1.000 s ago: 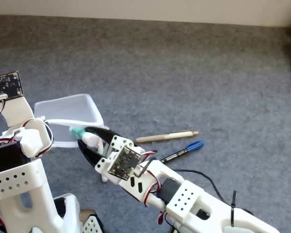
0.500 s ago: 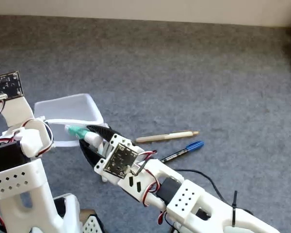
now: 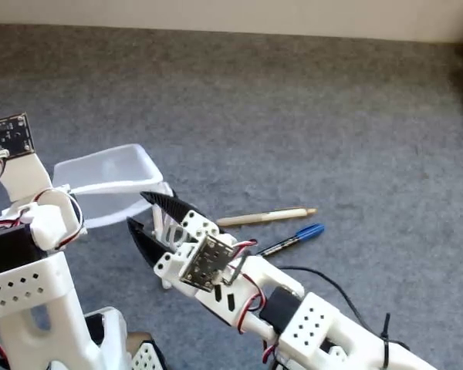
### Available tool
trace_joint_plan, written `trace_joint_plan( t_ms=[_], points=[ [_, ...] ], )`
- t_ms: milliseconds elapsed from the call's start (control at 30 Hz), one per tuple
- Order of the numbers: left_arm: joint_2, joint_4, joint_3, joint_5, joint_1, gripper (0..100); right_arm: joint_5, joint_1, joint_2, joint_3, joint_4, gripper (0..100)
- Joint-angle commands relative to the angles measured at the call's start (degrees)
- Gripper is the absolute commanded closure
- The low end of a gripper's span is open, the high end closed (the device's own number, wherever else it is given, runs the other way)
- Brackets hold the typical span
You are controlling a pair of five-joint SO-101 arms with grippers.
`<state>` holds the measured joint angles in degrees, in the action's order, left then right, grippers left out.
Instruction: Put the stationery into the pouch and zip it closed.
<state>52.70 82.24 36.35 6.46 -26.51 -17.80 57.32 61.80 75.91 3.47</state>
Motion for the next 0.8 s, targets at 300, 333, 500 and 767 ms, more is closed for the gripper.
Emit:
trace_joint_plan(
  t_ms=[300, 333, 500, 767],
  points=[
    [-0.04, -0.97, -0.57, 0.18, 0.57, 99, 1.85, -6.46, 5.76, -10.77, -20.44, 86.5],
    [-0.04, -0.97, -0.57, 0.18, 0.57, 99, 3.87, -7.60, 5.76, -12.26, -22.20, 86.5],
    [-0.04, -0.97, -0.04, 0.18, 0.57, 99, 10.55, -13.76, 5.76, -20.70, -31.43, 86.5],
    [-0.04, -0.97, -0.04, 0.18, 0.57, 99, 15.30, -21.67, 6.02, -25.01, -42.33, 86.5]
  ],
)
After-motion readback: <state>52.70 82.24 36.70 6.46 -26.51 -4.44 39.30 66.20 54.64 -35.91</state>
